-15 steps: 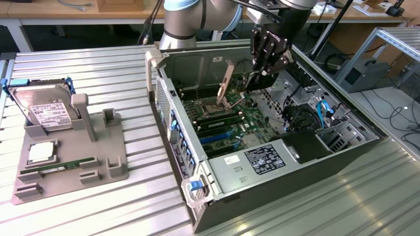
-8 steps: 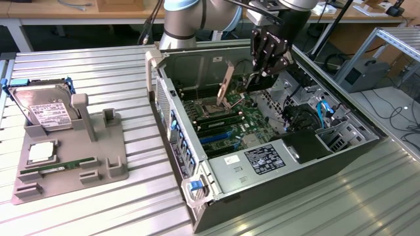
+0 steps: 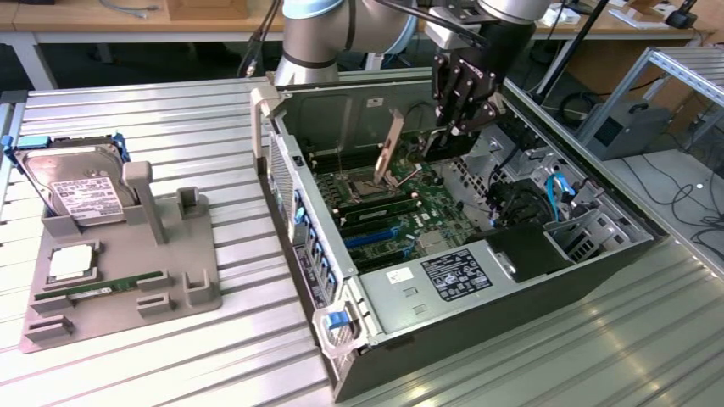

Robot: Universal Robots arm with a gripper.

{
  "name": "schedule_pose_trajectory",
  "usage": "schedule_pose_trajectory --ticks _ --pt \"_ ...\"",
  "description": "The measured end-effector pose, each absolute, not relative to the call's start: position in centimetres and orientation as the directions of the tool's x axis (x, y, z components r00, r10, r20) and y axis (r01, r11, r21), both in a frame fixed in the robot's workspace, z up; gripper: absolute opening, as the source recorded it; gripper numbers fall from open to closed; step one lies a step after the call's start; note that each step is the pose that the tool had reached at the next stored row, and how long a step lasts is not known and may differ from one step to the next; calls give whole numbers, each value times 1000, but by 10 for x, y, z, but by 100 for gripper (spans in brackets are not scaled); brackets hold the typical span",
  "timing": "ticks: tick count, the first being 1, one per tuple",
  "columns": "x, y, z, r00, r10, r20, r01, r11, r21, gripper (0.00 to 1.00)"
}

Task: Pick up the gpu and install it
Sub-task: 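Insert the gpu into the slot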

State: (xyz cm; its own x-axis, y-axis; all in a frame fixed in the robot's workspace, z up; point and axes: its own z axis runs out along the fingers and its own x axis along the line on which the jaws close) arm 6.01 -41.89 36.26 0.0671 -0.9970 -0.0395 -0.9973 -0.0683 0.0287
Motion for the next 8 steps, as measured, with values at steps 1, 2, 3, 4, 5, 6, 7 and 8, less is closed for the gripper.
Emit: schedule_pose_trajectory --ticks 1,2,3,4,5,6,7,8 --pt "60 -419 362 67 -997 -40 -997 -68 29 27" --pt "60 -419 362 67 -997 -40 -997 -68 29 27" --pt "60 -420 362 67 -997 -39 -997 -68 29 27" --pt "60 -420 361 67 -997 -40 -997 -68 29 27" --pt "60 -420 361 67 -997 -40 -997 -68 29 27" --pt "60 -420 361 67 -997 -40 -997 -68 29 27" --pt "60 -420 360 67 -997 -40 -997 -68 29 27" --pt "60 -421 360 67 -997 -40 -997 -68 29 27"
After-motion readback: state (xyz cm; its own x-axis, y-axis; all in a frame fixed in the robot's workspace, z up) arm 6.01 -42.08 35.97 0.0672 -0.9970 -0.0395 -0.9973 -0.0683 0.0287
